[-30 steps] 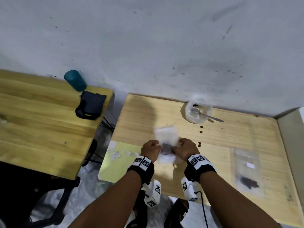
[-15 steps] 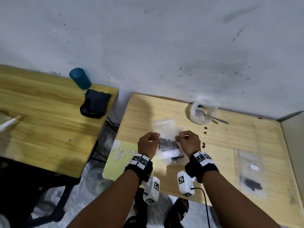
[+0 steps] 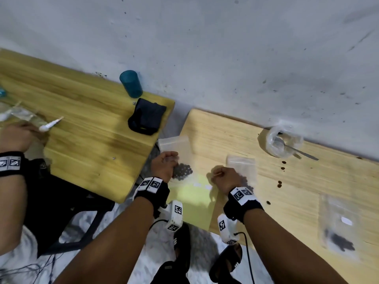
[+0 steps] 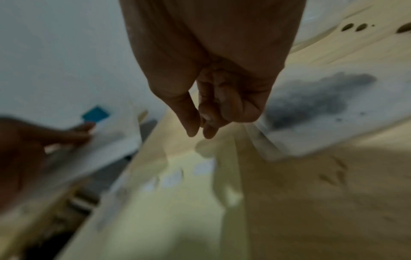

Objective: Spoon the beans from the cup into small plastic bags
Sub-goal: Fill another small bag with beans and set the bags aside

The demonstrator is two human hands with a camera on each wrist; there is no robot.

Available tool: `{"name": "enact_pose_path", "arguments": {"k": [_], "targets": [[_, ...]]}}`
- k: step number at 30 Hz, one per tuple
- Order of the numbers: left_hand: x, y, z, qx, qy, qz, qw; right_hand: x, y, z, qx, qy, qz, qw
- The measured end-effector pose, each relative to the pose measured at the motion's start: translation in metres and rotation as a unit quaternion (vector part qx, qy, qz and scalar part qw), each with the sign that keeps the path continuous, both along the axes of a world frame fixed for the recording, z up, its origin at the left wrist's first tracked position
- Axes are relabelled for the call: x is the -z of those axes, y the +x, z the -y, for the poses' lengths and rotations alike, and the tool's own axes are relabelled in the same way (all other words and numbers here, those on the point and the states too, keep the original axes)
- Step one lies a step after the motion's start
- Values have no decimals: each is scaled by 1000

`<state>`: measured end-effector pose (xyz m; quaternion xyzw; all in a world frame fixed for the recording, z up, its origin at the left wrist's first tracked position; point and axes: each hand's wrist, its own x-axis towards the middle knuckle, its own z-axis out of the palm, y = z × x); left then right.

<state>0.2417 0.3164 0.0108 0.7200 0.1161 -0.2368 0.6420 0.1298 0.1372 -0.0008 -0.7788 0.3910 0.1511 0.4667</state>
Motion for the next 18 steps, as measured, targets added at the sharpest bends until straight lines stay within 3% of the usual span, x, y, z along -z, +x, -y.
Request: {"name": "enact_pose_path", "arguments": {"k": [2,8,18], "targets": [[4,3,-12,-15,0,-7,1000,7,-6,-8,-41,-33,-35,998],[17,0,-28,-18,14,-5,1000,20,-13,-24,-55,-97,-50,993],[24,-12,-38,-8,-5,-31,999,30,-10,-48,-60,-92,-8,994]]}}
